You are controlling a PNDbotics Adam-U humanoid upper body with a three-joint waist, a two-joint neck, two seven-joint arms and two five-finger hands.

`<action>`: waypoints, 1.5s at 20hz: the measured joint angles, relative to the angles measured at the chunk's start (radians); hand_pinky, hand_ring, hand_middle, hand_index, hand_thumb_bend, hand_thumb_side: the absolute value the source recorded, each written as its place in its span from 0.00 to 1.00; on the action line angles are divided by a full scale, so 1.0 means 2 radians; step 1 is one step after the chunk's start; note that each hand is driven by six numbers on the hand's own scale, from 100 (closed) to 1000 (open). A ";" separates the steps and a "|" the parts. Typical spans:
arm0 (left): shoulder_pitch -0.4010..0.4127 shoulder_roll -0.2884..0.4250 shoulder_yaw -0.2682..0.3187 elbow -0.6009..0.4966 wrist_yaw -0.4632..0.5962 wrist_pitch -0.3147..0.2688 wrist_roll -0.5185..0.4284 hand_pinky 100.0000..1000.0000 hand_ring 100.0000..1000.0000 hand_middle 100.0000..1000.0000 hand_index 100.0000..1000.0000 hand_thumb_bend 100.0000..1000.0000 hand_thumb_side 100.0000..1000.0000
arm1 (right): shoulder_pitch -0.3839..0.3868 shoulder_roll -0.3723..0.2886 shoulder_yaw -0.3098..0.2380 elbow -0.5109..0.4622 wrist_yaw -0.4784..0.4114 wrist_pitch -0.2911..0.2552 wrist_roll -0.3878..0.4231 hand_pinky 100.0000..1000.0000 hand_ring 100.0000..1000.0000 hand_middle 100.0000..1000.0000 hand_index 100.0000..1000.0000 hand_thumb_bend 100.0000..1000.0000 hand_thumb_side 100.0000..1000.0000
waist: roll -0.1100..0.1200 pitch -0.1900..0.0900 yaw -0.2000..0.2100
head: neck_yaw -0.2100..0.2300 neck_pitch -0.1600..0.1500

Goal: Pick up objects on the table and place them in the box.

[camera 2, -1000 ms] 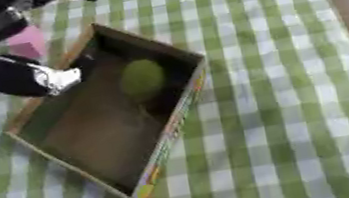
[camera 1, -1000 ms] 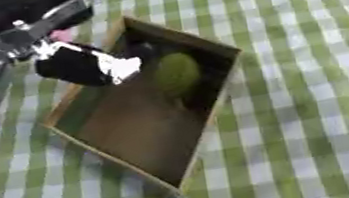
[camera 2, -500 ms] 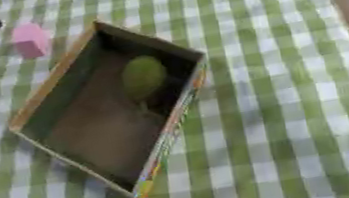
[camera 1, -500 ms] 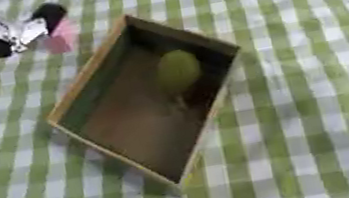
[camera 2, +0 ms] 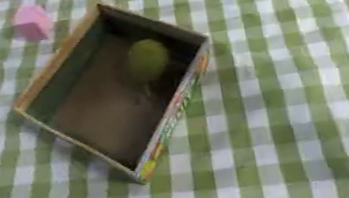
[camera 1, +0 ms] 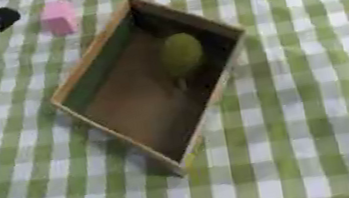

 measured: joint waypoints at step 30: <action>-0.069 -0.006 0.012 0.220 -0.092 -0.067 -0.001 0.92 0.92 0.84 0.92 0.54 0.47 | -0.003 -0.004 -0.006 0.000 0.024 -0.016 -0.016 0.88 0.44 0.48 0.81 0.00 0.36 | -0.015 0.034 -0.044 | -0.008 -0.049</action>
